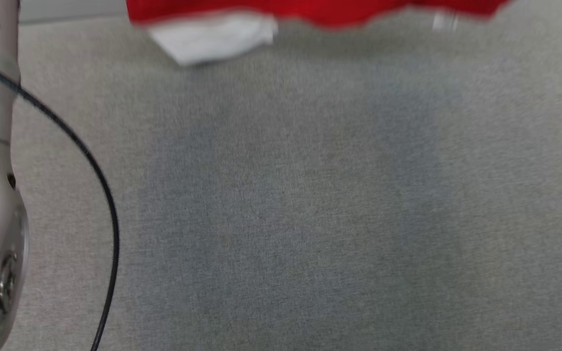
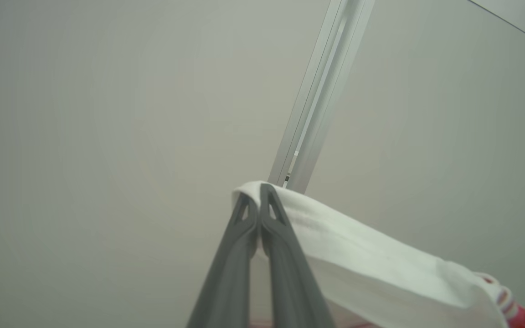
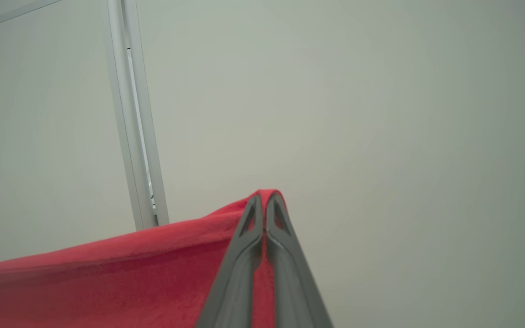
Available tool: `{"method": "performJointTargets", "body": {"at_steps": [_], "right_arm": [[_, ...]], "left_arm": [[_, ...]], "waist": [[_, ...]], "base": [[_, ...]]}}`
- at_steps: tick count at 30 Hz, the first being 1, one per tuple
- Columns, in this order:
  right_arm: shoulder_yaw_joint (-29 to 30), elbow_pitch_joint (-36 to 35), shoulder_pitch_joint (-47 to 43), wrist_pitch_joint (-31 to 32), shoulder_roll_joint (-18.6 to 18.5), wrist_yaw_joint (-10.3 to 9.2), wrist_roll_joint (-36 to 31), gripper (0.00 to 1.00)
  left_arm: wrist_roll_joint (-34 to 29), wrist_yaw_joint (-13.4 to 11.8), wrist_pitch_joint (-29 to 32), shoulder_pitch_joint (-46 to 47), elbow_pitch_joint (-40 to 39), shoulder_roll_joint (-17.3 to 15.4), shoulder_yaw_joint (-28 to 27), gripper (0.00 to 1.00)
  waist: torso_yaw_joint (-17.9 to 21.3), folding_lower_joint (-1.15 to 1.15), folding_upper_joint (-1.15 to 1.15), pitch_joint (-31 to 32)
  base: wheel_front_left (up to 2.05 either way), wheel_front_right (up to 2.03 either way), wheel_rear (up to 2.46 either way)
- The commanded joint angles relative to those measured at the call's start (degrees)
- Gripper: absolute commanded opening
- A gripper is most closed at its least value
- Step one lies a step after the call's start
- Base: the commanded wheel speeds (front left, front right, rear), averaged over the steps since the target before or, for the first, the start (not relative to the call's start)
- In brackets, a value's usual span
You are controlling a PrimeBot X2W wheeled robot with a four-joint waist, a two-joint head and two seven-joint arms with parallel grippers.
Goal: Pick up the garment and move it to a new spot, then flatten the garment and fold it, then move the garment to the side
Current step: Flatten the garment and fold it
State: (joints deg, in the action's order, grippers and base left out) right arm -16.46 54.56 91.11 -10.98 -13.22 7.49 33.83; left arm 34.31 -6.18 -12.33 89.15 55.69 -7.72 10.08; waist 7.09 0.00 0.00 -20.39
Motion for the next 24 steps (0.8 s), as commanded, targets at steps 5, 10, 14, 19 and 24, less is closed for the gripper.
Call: {"method": "performJointTargets", "body": {"at_steps": [5, 10, 14, 19, 24], "right_arm": [[3.5, 3.0, 7.0, -4.3, 0.4, 0.0, -2.7, 0.0], [10.4, -4.9, 3.0, -4.3, 3.8, 0.01, -4.4, 0.0], [9.7, -6.6, -0.8, -4.3, 5.2, 0.01, -3.7, 0.0], [8.5, -5.6, -5.6, -4.3, 6.0, 0.01, -1.0, 0.0], [3.9, -5.0, -11.8, -4.3, 6.1, 0.01, 2.5, 0.0]], "left_arm": [[-1.1, -0.1, -2.7, 7.4, -0.3, 1.5, -2.5, 0.0], [-7.5, 1.7, -2.7, 6.1, -10.6, 2.7, -7.2, 0.0], [-10.5, 4.6, -2.7, 3.0, -12.7, 4.2, -9.4, 0.0], [-12.6, 6.8, -2.7, -0.8, -8.3, 4.4, -9.7, 0.0], [-12.5, 8.3, -2.7, -4.7, -1.8, 4.7, -9.7, 0.0]], "waist": [[-1.2, 0.0, 0.0, -7.5], [-1.6, 0.0, 0.0, -11.3], [-1.6, 0.0, 0.0, -13.3], [-1.9, 0.0, 0.0, -14.3], [-2.5, 0.0, 0.0, -13.3]], "base": [[0.0, 0.0, 0.0], [0.0, 0.0, 0.0], [0.0, 0.0, 0.0], [0.0, 0.0, 0.0], [0.0, 0.0, 0.0]]}}
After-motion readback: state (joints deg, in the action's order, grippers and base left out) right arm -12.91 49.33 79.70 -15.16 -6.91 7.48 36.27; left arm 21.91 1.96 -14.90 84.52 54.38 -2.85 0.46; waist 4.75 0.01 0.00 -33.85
